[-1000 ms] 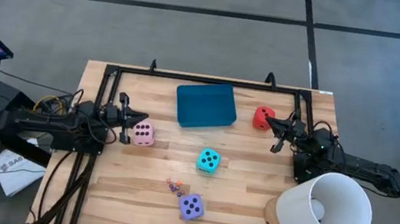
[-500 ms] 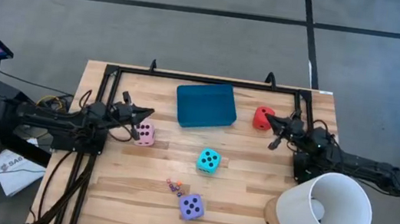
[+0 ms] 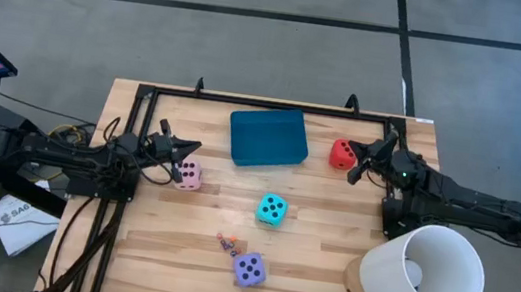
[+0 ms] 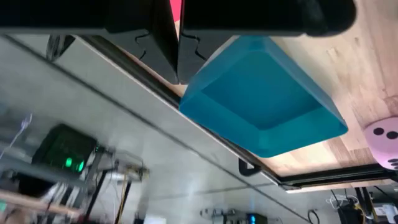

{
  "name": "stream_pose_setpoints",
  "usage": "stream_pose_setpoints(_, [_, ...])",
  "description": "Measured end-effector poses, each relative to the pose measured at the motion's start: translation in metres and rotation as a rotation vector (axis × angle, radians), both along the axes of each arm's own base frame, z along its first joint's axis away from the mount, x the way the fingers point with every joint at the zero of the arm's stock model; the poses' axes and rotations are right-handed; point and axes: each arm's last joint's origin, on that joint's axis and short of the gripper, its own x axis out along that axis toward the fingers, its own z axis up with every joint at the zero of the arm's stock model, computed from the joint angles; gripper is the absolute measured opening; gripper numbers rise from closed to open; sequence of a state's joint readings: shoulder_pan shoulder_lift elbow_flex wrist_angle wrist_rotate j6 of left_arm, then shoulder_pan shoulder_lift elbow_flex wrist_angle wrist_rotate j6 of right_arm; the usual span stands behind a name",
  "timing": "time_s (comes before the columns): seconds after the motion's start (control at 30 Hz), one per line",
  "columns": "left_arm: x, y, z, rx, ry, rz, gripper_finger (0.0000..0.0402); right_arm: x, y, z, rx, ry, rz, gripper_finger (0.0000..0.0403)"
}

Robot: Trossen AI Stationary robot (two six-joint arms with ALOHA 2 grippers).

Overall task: Pick & Place Dice
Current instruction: Put the large red dice into the blue bin

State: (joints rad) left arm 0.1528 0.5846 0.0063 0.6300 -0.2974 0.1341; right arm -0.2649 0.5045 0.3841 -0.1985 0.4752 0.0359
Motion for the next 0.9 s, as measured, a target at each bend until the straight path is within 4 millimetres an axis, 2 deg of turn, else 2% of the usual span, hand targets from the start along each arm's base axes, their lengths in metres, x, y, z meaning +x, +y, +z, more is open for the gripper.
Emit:
stream_pose_setpoints(0.23, [0.0,0.0,0.0,0.0,0.0,-0.001,0.0006,0.009,-0.007,0.013,0.101,0.071,-0.058,0.0])
stream_pose_setpoints(0.37, [0.0,0.0,0.0,0.0,0.001,-0.001,0.0006,0.018,-0.013,0.008,0.141,0.15,-0.077,0.0])
stream_pose_setpoints(0.5, [0.0,0.0,0.0,0.0,0.001,-0.001,0.0006,0.025,-0.017,0.002,0.218,0.219,-0.026,0.0])
stream_pose_setpoints(0.6, [0.0,0.0,0.0,0.0,0.001,-0.001,0.0006,0.03,-0.02,0.0,0.272,0.222,-0.036,0.0])
stream_pose_setpoints(0.9, [0.0,0.0,0.0,-0.001,0.001,-0.003,0.0006,0.032,-0.028,-0.005,0.357,0.327,-0.047,0.0])
